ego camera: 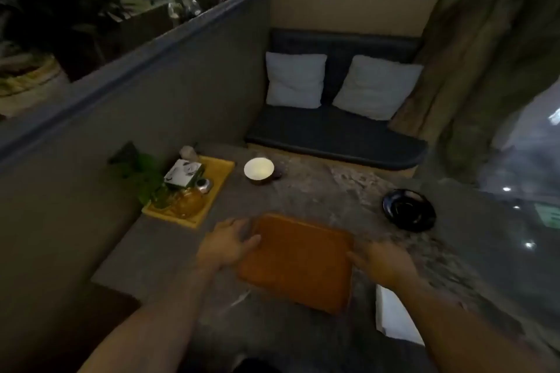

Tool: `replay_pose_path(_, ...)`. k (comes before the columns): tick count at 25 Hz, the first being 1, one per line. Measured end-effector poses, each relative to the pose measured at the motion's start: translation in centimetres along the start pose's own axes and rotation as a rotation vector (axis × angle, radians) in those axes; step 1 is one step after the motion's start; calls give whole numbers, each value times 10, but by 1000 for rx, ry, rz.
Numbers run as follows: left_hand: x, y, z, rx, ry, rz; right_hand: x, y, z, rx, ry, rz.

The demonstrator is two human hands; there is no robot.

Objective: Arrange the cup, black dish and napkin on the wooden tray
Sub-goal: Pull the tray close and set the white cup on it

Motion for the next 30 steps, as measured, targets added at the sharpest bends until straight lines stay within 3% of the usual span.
replay_pose_path(3,25,-3,-9,-36,64,-317,16,13,-6,-46,-50,-195)
replay_pose_path(5,22,-4,-16,-51,91,-391,19,23,-12,-47,-60,-271)
replay_pose_path(18,-18,117,-59,32,253,-494,18,136,-47,-12,-115,-394)
replay_pose_path(30,-40,249,-84,139,236,-391,13,261,-85,55,-66,-274)
Point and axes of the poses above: each hand's wrist, its own y-axis towards the middle knuckle, its own x-axis out of the palm, z = x × y, the point moved 9 cm from there along y, towards the middle knuckle, and after that the axes turned 5 degrees about -x, right-handed, at the moved point
